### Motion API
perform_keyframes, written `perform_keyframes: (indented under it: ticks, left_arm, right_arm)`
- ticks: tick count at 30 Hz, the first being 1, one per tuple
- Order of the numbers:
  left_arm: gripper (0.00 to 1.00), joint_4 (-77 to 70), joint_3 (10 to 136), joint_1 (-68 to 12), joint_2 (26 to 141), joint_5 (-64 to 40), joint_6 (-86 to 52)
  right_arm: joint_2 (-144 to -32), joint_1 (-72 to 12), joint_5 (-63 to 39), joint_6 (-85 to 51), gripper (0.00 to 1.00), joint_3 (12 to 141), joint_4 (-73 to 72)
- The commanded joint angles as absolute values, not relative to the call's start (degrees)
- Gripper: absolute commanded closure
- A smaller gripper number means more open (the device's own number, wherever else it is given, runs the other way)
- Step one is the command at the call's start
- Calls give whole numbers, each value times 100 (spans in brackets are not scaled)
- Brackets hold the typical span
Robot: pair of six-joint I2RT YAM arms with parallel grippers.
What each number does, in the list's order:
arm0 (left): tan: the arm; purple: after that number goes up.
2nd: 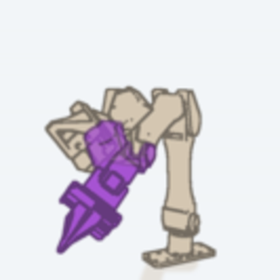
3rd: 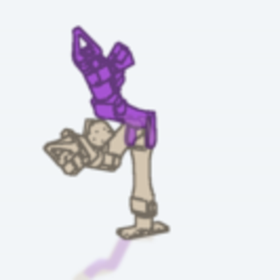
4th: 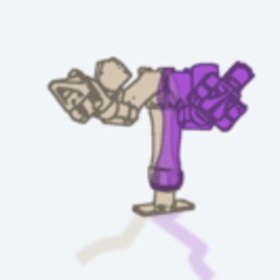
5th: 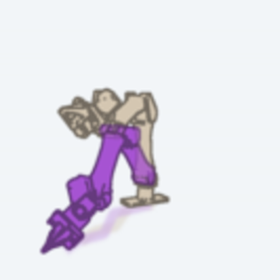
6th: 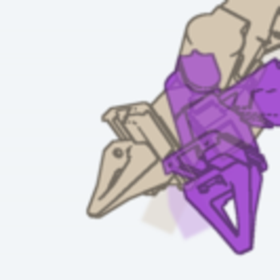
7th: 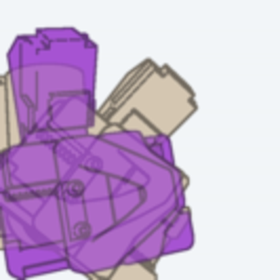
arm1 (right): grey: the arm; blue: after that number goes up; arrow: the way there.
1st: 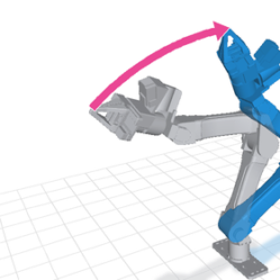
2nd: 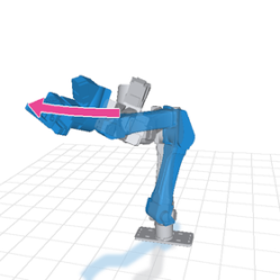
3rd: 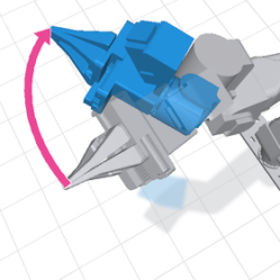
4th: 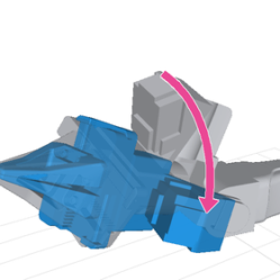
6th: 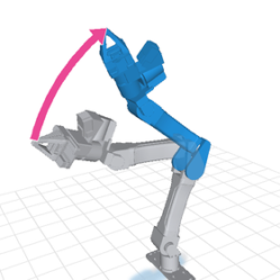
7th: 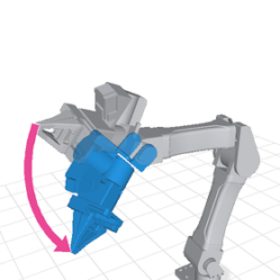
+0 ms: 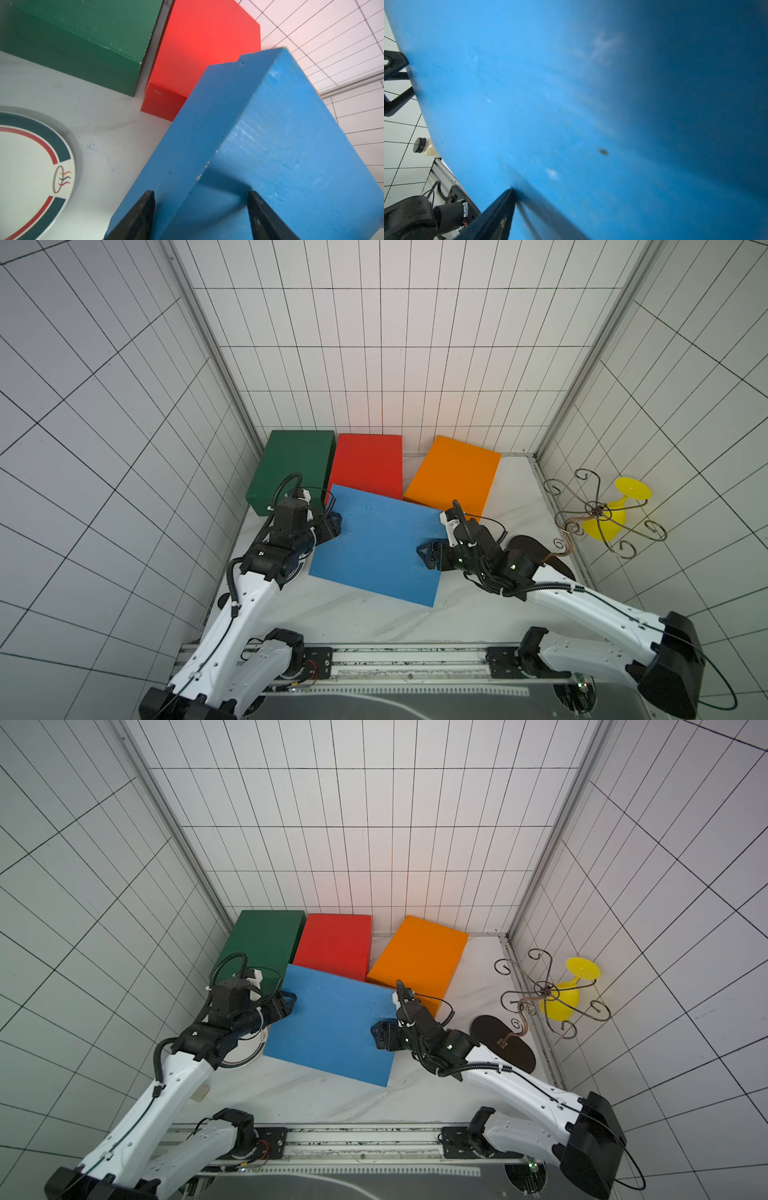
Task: Stack the shoeboxes
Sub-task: Pick up the shoebox from the center of the board, then place the shoebox at the shoebox.
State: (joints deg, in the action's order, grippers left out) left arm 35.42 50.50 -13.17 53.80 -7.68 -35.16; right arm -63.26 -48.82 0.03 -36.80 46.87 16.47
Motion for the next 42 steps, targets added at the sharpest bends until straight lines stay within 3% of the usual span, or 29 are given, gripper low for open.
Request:
perform_keyframes:
  ticks: [1,20,38,42]
  left_arm:
    - [31,3162,5358,-1422,5421,-1907,-3853]
    - [29,2820,6842,-726,6476,-2370,-3990]
    - [28,1371,8257,-167,8751,-2986,-4736]
    - [24,1255,8552,-131,9217,-3051,-4768]
  right_arm:
    - [-6452,-5089,-299,-3272,19,5770,949]
    - [-7792,-4077,-1317,-2685,21,7773,721]
    - [-10428,-2589,-3259,-3295,22,9981,27]
    - [-10938,-2460,-3278,-3233,16,10432,119]
